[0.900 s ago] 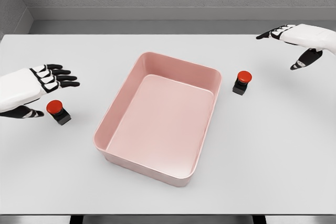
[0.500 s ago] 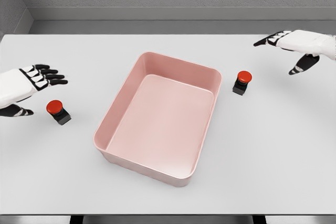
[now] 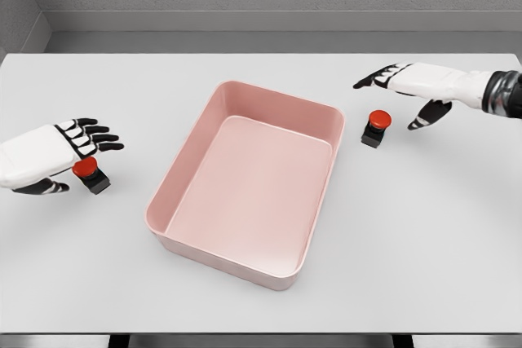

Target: Put the industrial switch in the basket with both arms

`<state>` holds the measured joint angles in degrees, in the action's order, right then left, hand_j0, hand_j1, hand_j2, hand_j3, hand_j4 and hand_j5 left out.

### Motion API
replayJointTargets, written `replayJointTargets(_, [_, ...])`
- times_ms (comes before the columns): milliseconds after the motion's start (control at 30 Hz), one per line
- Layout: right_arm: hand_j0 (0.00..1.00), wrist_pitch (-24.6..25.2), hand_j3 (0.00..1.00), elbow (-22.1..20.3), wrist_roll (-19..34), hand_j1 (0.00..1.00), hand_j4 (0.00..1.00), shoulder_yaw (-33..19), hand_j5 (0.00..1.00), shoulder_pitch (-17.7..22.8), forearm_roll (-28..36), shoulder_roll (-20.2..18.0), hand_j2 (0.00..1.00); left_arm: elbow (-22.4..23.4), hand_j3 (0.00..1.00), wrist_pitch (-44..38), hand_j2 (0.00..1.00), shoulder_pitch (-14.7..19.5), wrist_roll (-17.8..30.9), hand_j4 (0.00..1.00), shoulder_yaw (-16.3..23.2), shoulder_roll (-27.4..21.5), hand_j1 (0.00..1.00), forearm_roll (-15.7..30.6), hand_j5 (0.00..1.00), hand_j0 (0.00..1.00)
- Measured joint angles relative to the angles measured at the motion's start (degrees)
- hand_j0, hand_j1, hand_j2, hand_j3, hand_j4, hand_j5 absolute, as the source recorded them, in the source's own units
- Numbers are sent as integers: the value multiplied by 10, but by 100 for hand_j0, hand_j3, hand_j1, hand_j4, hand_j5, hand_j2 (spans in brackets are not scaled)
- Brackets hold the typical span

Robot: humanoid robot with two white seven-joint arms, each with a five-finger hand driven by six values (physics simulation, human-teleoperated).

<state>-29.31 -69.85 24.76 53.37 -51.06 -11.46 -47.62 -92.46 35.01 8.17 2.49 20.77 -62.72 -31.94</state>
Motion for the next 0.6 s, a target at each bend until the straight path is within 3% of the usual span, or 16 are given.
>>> replayJointTargets(233, [100,1,100,-1,0,100,100,10,100,11,4,8,100,58,100,0,100,11,-1,100,-2,20,100,-2,100,100])
replayJointTargets(600, [88,1,88,4,0,88,88,12,88,18,4,15,88,67,100,0,100,11,-1,100,4,64,100,-27,100,100])
